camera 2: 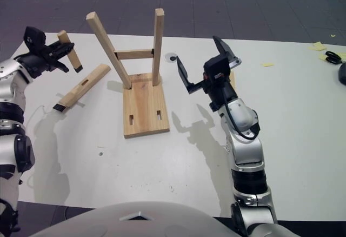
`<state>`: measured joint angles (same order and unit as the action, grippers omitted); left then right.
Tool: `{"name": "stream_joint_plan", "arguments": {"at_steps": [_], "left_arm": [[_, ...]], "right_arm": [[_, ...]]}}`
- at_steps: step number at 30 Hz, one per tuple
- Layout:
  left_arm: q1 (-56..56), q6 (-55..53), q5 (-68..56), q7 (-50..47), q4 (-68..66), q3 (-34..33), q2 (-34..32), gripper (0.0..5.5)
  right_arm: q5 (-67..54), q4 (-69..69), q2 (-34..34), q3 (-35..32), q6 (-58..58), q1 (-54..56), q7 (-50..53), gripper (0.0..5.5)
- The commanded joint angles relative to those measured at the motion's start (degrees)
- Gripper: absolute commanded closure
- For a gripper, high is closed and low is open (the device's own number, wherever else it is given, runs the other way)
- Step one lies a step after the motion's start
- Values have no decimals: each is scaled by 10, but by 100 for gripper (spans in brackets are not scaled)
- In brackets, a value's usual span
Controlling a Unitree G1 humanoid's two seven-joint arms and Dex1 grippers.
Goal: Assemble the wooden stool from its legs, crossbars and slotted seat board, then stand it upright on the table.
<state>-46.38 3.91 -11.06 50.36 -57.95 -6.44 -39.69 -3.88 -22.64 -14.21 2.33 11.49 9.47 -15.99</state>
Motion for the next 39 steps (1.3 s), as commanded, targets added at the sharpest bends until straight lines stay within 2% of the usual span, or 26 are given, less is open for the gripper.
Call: {"name": "stream_joint_plan", "arguments": {"at_steps": [1, 26, 39], "left_arm": [[-19, 14, 16, 20, -25, 2, -8, 508], [24, 7, 18, -20, -88, -27, 31, 508], [-6, 8, 19, -27, -92, -31, 30, 508]], "right_arm": [[-7, -6, 3, -6, 13, -3, 3, 10], [-15, -13, 7, -11, 27, 2, 5, 10], [-21, -17, 10, -4, 34, 1, 6, 10]]}}
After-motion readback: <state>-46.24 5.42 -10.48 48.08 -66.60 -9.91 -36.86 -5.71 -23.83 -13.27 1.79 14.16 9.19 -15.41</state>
